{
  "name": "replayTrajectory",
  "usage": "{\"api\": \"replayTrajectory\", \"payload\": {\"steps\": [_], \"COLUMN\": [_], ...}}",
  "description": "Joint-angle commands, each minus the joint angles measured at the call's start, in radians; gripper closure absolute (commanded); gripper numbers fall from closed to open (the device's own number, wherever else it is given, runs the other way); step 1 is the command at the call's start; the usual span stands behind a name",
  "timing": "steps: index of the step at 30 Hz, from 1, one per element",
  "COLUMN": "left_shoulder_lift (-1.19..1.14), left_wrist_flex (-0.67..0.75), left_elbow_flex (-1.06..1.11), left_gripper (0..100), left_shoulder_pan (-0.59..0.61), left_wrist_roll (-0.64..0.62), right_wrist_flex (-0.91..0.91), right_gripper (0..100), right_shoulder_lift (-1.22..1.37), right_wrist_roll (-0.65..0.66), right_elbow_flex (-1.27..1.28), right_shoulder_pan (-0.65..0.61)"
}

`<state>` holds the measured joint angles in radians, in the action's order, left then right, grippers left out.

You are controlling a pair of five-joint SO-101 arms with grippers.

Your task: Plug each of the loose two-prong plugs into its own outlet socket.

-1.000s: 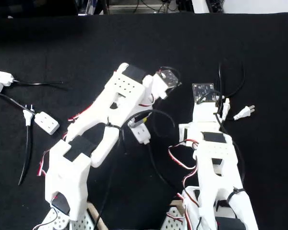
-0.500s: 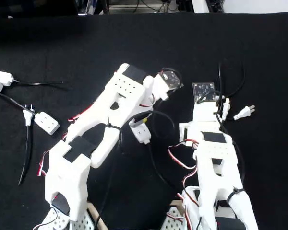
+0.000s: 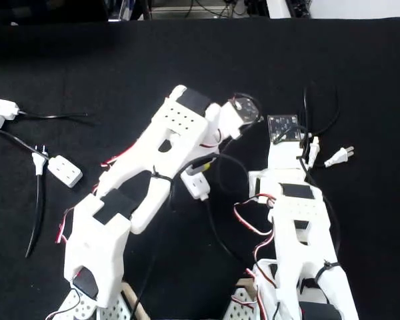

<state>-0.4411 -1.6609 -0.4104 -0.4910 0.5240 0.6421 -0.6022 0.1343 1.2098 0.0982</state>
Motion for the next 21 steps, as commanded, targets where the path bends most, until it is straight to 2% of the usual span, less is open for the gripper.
{"api": "replayTrajectory", "payload": {"steps": [1,8,21], "left_shoulder_lift": [0.012,0.011,-0.071], "left_wrist_flex": [-0.011,-0.005,-0.002], "left_elbow_flex": [-0.045,-0.042,-0.035], "left_gripper": [97,97,97], "left_shoulder_pan": [0.038,0.085,0.030], "left_wrist_roll": [0.014,0.052,0.049], "right_wrist_flex": [-0.017,-0.017,-0.017], "right_gripper": [98.4,98.4,98.4], "right_shoulder_lift": [-0.002,-0.002,-0.002], "right_wrist_roll": [-0.002,-0.002,-0.002], "right_elbow_flex": [-0.005,-0.005,-0.005], "right_shoulder_pan": [0.011,0.009,0.011]}}
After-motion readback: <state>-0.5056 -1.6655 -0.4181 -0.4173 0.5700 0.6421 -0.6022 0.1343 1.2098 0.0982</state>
